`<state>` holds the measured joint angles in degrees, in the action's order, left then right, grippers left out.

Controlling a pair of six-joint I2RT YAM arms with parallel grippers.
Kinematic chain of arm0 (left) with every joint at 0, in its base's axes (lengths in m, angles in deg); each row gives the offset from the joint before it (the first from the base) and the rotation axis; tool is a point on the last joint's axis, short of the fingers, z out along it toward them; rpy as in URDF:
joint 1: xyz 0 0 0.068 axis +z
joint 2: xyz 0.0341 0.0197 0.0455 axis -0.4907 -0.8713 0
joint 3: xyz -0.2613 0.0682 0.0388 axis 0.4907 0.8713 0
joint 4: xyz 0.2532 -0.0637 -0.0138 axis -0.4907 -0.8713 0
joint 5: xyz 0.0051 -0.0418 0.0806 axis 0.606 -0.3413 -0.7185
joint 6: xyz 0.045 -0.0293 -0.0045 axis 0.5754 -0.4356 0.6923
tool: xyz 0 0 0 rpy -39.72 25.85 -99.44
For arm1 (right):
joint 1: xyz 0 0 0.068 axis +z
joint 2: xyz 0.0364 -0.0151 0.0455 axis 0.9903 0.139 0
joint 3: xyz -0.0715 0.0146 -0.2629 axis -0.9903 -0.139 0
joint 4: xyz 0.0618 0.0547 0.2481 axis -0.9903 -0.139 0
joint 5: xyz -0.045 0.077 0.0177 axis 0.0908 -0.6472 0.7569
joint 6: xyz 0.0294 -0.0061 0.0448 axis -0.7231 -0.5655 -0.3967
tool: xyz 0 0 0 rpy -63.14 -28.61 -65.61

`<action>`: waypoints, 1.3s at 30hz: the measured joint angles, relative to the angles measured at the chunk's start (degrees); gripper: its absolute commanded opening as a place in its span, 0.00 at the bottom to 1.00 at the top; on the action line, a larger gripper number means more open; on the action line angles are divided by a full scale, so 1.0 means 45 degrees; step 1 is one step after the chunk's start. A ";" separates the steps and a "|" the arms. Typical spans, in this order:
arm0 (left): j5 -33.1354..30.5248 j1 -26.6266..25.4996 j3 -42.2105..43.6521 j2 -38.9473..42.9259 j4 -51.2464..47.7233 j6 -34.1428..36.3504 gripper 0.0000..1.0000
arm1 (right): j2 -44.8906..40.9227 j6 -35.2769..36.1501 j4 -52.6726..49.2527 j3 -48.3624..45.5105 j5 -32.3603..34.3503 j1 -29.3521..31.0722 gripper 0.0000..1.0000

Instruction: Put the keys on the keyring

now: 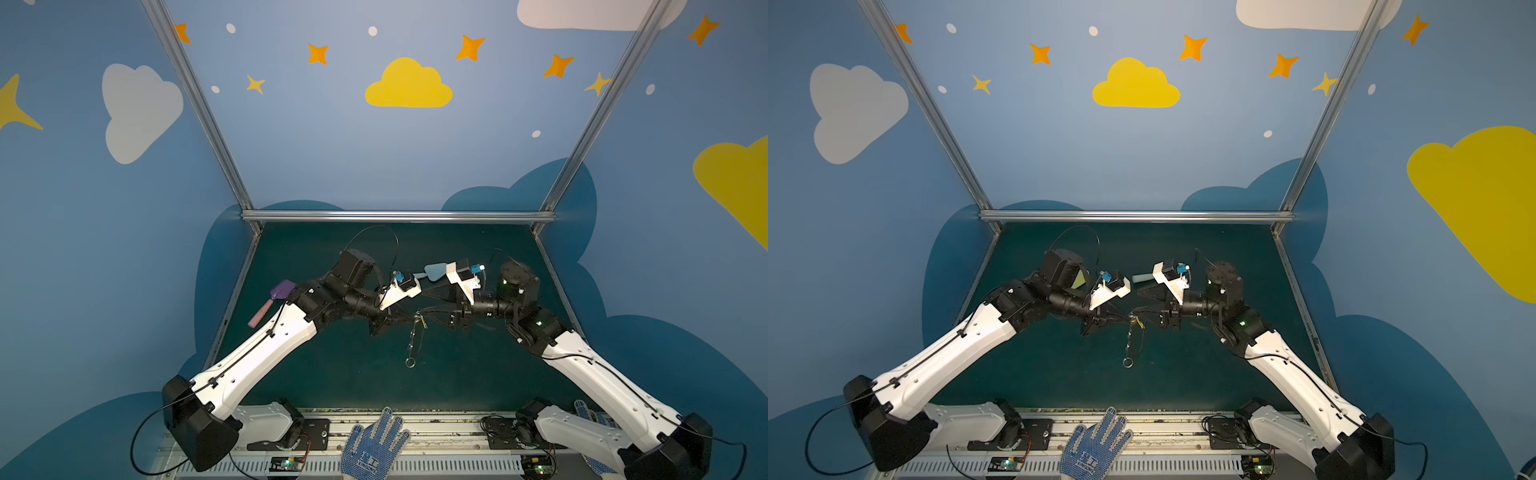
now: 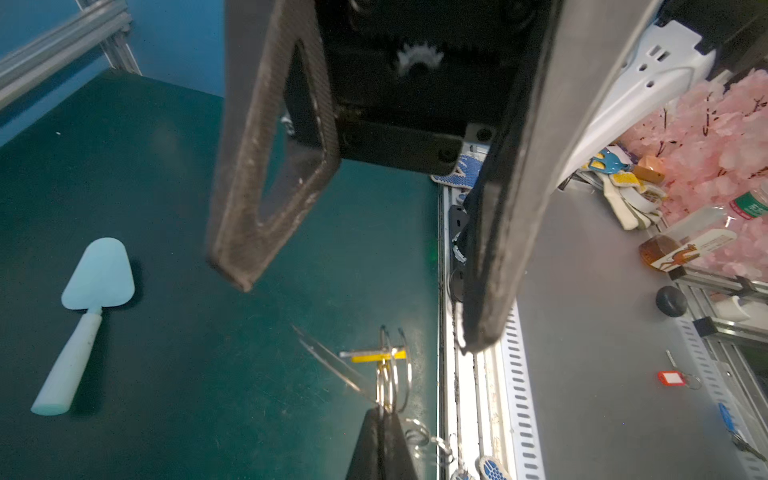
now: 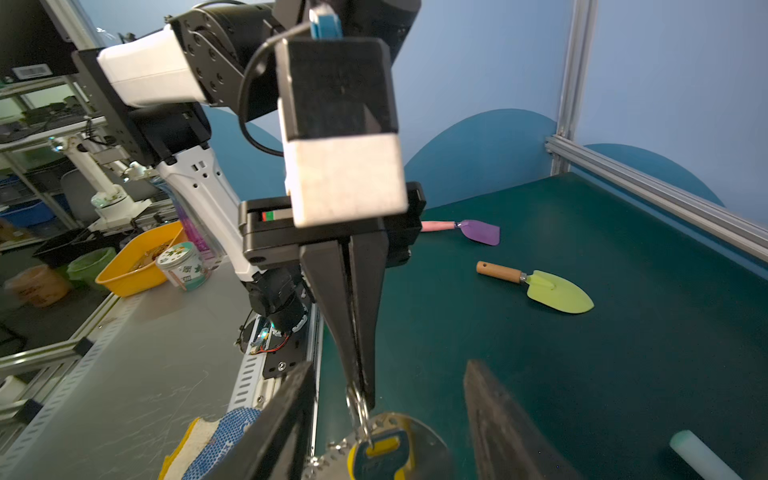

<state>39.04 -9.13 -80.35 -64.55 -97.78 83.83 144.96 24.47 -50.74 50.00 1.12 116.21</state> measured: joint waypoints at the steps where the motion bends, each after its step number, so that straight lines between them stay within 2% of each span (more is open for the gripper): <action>1: 0.0044 0.0000 -0.0005 -0.0010 -0.0049 0.0024 0.04 | 0.0063 0.0044 -0.0102 0.0102 -0.0151 0.0000 0.60; 7: 0.0257 0.0083 -0.0068 -0.0019 -0.0107 0.0068 0.04 | 0.0359 0.0272 -0.0675 0.0170 -0.0962 0.0000 0.57; 10: 0.0282 0.0136 -0.0068 -0.0019 -0.0117 0.0068 0.04 | 0.0510 0.0325 -0.0860 0.0170 -0.1205 0.0000 0.48; 16: 0.0311 0.0151 -0.0068 -0.0049 -0.0117 0.0068 0.04 | 0.0636 0.0335 -0.1039 0.0282 -0.1574 0.0005 0.22; 20: 0.0311 0.0155 -0.0068 -0.0107 -0.0117 0.0063 0.04 | 0.0767 0.0486 -0.1243 0.0559 -0.1739 0.0005 0.15; 21: 0.0311 0.0165 -0.0068 -0.0117 -0.0117 0.0063 0.04 | 0.0767 0.0539 -0.1277 0.0583 -0.1768 0.0005 0.16; 22: 0.0311 0.0170 -0.0068 -0.0117 -0.0117 0.0063 0.04 | 0.0767 0.0573 -0.1355 0.0607 -0.1807 0.0005 0.21; 23: 0.0311 0.0170 -0.0068 -0.0117 -0.0117 0.0063 0.04 | 0.0777 0.0602 -0.1443 0.0646 -0.1817 0.0005 0.36; 24: 0.0311 0.0180 -0.0073 -0.0117 -0.0121 0.0063 0.04 | 0.0787 0.0636 -0.1530 0.0695 -0.1821 0.0005 0.47; 25: 0.0311 0.0180 -0.0073 -0.0117 -0.0121 0.0063 0.04 | 0.0806 0.0661 -0.1617 0.0743 -0.1817 0.0005 0.48; 33: 0.0316 0.0228 -0.0073 -0.0117 -0.0117 0.0063 0.04 | 0.0986 0.0748 -0.1812 0.0797 -0.1904 0.0039 0.40; 39: 0.0330 0.0262 -0.0073 -0.0117 -0.0073 0.0019 0.04 | 0.1069 0.0801 -0.1923 0.0797 -0.2021 0.0102 0.23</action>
<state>40.53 -7.95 -80.68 -65.07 -98.11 83.92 149.77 28.07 -59.39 53.59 -7.98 116.67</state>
